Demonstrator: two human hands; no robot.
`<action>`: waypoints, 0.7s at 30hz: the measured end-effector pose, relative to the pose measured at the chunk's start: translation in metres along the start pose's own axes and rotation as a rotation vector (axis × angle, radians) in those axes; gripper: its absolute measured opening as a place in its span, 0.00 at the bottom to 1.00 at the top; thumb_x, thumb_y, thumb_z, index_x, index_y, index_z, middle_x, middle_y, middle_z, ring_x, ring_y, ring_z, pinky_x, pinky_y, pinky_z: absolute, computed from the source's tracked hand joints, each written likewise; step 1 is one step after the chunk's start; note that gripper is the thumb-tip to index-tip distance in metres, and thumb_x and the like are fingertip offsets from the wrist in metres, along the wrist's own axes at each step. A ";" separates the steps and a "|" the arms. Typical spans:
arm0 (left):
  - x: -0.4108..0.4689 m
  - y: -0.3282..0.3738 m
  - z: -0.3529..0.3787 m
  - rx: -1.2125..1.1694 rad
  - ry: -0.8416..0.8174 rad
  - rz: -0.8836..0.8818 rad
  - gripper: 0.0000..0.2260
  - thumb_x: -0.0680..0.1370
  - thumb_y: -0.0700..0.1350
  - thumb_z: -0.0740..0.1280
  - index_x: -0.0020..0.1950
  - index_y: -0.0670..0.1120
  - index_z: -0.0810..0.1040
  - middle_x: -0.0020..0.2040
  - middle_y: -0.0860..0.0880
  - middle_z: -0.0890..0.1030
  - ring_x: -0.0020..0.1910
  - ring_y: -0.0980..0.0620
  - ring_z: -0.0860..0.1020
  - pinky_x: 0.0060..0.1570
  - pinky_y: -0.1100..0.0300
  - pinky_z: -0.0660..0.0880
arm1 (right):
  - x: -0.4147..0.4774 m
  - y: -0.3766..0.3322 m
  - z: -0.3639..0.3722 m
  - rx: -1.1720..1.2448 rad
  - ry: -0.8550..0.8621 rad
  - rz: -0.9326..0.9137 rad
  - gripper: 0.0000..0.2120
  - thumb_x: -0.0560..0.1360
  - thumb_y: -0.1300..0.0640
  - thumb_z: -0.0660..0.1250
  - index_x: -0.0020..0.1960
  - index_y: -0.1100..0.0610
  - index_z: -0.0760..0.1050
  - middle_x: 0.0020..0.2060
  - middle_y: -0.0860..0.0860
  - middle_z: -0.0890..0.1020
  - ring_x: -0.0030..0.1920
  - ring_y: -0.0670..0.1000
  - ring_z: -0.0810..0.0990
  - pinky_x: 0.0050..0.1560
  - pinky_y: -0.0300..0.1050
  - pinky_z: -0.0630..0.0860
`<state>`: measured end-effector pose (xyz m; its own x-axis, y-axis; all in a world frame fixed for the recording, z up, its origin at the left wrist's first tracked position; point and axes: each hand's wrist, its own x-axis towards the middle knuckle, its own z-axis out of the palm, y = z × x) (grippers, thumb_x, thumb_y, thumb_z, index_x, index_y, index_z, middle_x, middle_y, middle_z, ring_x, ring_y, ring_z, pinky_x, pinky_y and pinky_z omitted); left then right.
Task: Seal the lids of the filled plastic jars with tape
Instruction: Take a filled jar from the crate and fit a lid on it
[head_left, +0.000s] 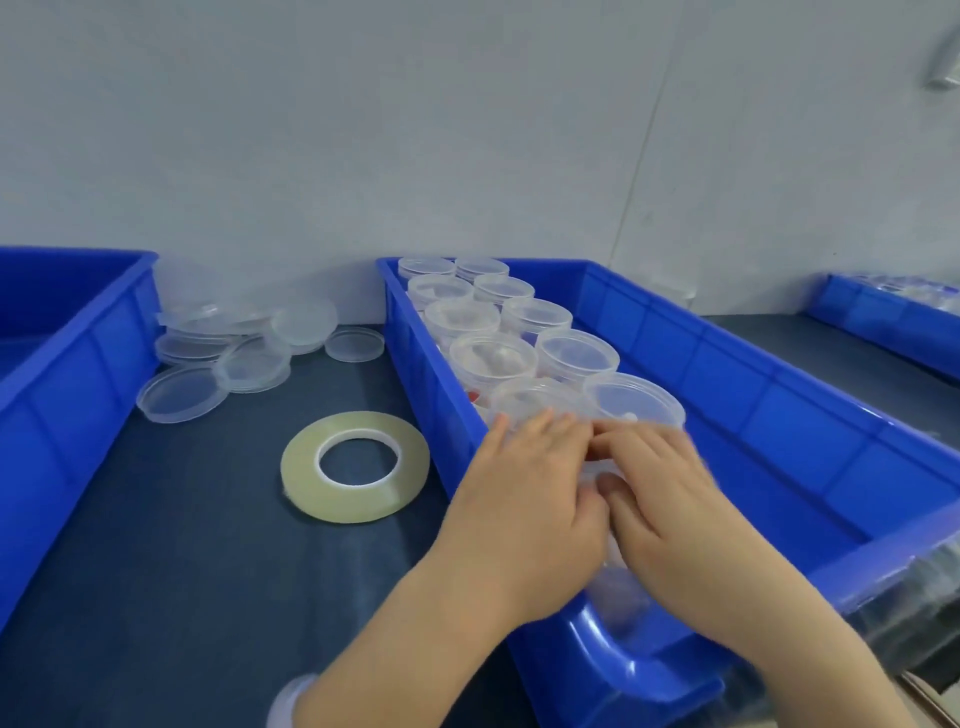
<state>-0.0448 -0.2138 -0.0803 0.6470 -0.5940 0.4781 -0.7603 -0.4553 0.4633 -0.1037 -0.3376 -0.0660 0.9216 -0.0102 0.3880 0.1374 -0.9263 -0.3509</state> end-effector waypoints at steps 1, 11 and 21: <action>-0.001 -0.001 0.000 0.000 -0.095 -0.032 0.21 0.80 0.46 0.55 0.74 0.49 0.62 0.75 0.53 0.63 0.74 0.59 0.52 0.75 0.59 0.41 | 0.002 -0.002 -0.001 0.021 -0.042 -0.013 0.15 0.78 0.60 0.56 0.62 0.49 0.70 0.60 0.41 0.72 0.58 0.38 0.67 0.57 0.26 0.60; -0.032 -0.011 -0.122 0.086 0.263 -0.159 0.24 0.76 0.35 0.57 0.73 0.42 0.64 0.73 0.43 0.66 0.74 0.48 0.60 0.73 0.50 0.55 | 0.048 -0.132 0.016 0.317 0.190 -0.256 0.13 0.72 0.65 0.59 0.45 0.49 0.75 0.35 0.43 0.78 0.36 0.41 0.75 0.38 0.28 0.68; -0.164 -0.094 -0.261 0.664 -0.124 -1.020 0.04 0.75 0.41 0.62 0.42 0.47 0.68 0.45 0.47 0.75 0.47 0.47 0.75 0.41 0.56 0.67 | 0.085 -0.310 0.123 0.328 -0.574 -0.677 0.05 0.73 0.59 0.64 0.46 0.55 0.69 0.44 0.53 0.79 0.42 0.53 0.75 0.35 0.41 0.68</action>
<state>-0.0644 0.0999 -0.0074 0.9813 0.1906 0.0274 0.1872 -0.9776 0.0958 -0.0233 -0.0053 -0.0286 0.6345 0.7585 0.1489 0.7233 -0.5146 -0.4605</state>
